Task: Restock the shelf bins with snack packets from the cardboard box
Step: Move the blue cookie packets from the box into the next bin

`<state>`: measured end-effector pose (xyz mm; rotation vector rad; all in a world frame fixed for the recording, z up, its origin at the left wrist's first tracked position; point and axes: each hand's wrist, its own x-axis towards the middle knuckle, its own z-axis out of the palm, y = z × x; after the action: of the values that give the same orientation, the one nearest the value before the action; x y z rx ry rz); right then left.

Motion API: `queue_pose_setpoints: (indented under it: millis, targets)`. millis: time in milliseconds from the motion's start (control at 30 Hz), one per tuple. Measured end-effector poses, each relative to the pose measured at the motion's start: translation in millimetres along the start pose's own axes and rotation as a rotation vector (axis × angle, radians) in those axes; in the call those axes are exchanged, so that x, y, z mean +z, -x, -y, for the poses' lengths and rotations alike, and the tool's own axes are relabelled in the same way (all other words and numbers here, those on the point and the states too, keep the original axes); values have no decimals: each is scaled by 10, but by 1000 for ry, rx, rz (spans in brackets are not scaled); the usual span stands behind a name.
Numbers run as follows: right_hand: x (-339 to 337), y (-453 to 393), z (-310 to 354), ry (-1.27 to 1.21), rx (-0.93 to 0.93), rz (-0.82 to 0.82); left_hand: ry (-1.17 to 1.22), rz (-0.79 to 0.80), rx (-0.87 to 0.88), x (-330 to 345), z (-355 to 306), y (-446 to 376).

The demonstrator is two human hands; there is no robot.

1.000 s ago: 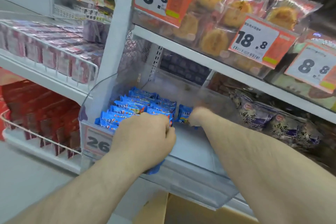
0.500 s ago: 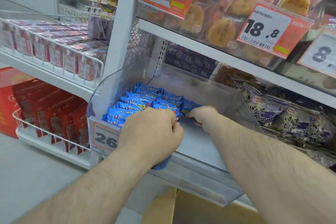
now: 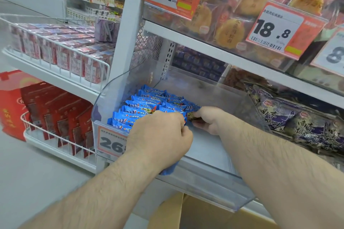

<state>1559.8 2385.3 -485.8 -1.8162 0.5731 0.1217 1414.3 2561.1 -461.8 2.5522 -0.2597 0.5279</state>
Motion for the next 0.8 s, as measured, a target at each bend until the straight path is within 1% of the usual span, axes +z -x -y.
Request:
queue_pose_setpoints:
  millis: [100, 167, 233, 300, 433, 500, 567, 633, 700, 800]
  targets:
    - [-18, 44, 9, 28, 22, 17, 18, -6, -3, 6, 11, 8]
    - [-42, 135, 35, 108, 30, 15, 35, -31, -6, 16, 16, 6]
    - [-104, 294, 96, 186, 42, -11, 42, -60, -11, 26, 9, 18]
    - [-212, 445, 182, 176, 14, -63, 51, -79, -1, 23, -15, 34]
    - [-391, 844, 295, -14, -174, -119, 148, -133, 59, -56, -96, 97]
    - [-438, 1163, 232, -55, -279, -151, 209, -170, 159, -90, -191, 182]
    - [-490, 1473, 83, -2, -443, -243, 235, -170, 274, -98, -323, 300]
    - [-561, 1777, -117, 139, -628, -328, 259, -107, 362, -67, -450, 446]
    - [-629, 2019, -348, 250, -745, -378, 282, 36, 405, -6, -573, 610]
    - [-687, 2299, -737, 264, -882, -371, 264, 250, 410, 131, -693, 819]
